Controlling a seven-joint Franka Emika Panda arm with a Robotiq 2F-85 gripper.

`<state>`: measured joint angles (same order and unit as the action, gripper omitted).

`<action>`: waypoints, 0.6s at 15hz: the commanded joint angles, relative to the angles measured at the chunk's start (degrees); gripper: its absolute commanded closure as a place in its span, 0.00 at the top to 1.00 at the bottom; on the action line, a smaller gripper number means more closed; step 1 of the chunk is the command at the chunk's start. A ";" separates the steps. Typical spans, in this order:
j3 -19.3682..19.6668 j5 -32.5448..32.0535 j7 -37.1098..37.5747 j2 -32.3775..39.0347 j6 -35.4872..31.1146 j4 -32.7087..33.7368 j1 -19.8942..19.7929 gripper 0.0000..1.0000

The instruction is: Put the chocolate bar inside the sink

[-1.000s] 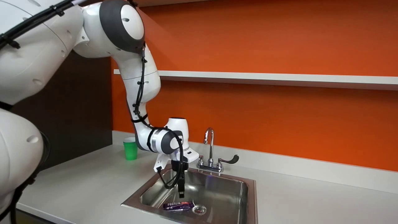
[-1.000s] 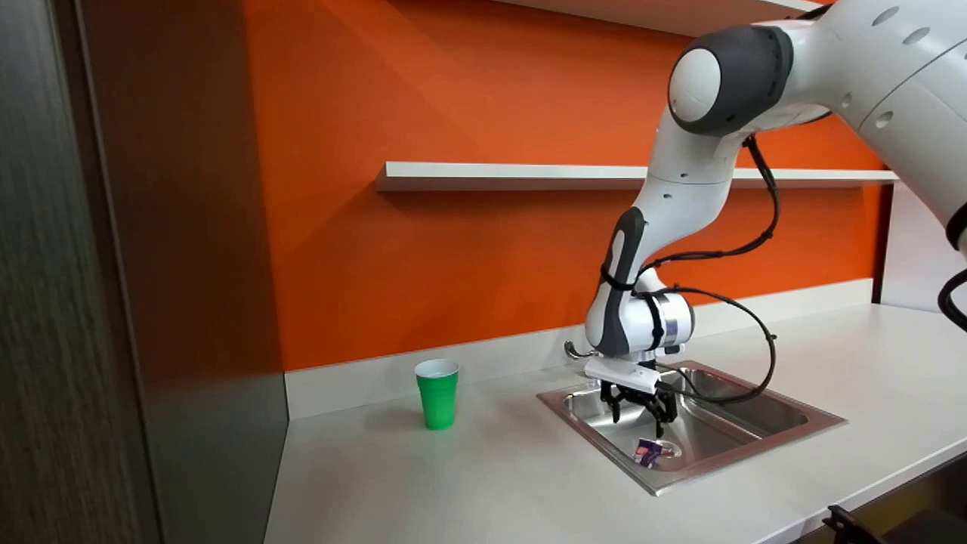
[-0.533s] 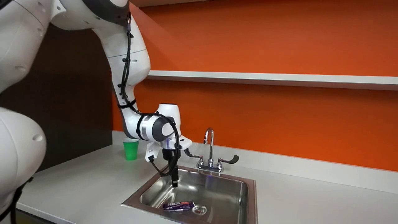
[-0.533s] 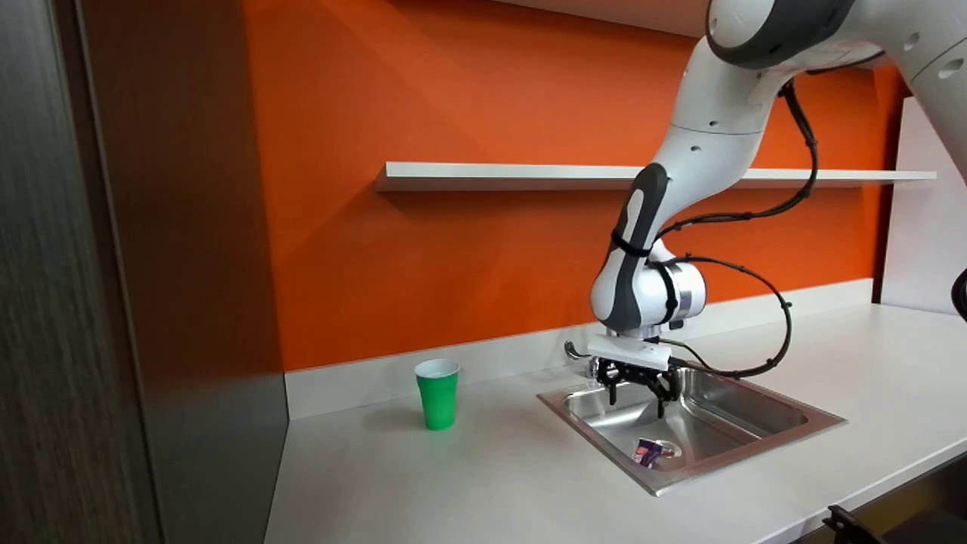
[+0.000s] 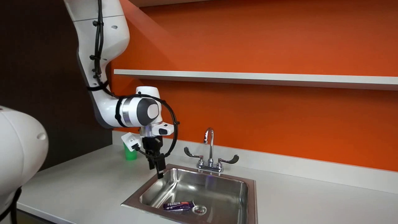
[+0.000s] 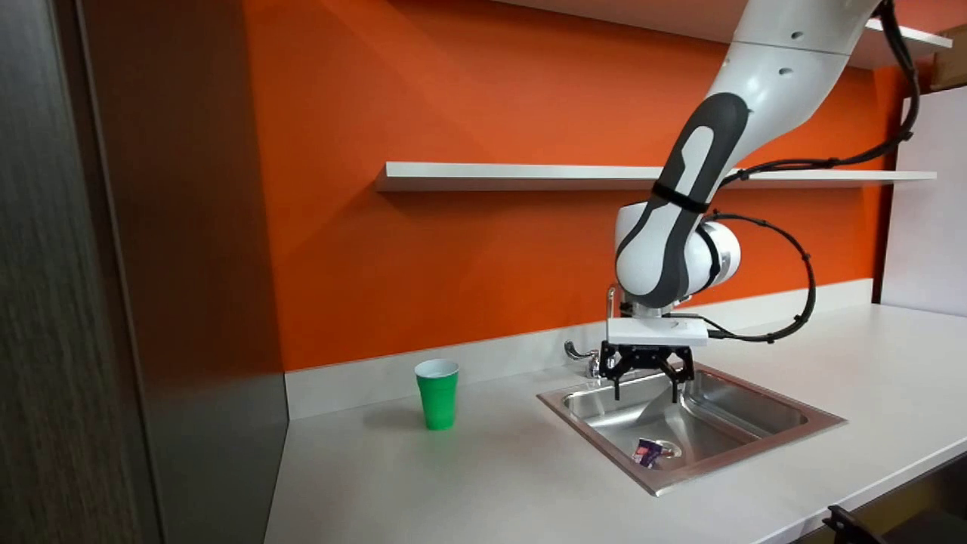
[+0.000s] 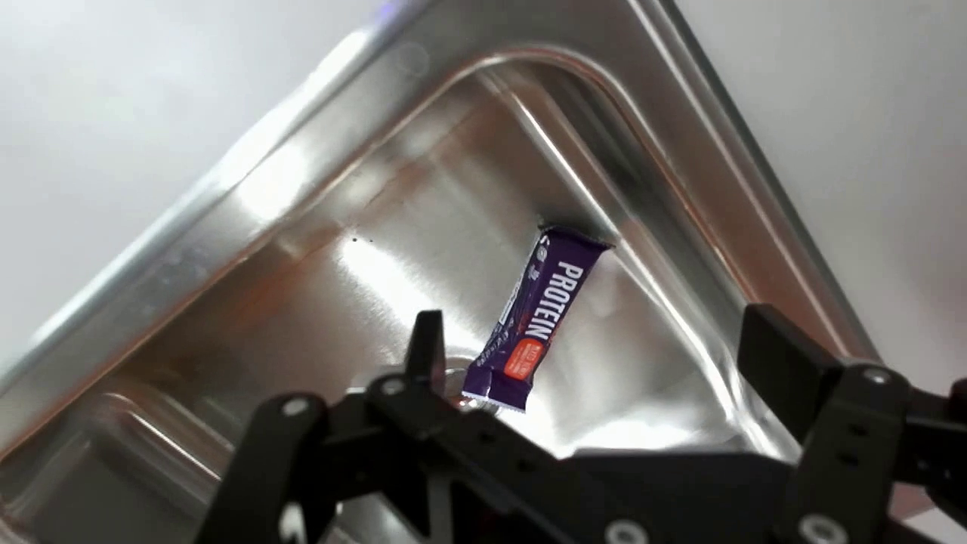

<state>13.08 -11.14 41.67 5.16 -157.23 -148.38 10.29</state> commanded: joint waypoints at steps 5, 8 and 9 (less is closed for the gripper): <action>-12.16 -0.49 -5.22 -20.14 12.51 -12.11 -2.91 1.00; -15.21 0.85 -3.88 -17.66 11.90 -10.78 -4.37 1.00; -15.79 1.31 -4.09 -19.08 12.47 -11.53 -4.33 1.00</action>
<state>1.10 -11.48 38.80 -13.92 -144.73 -159.96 9.52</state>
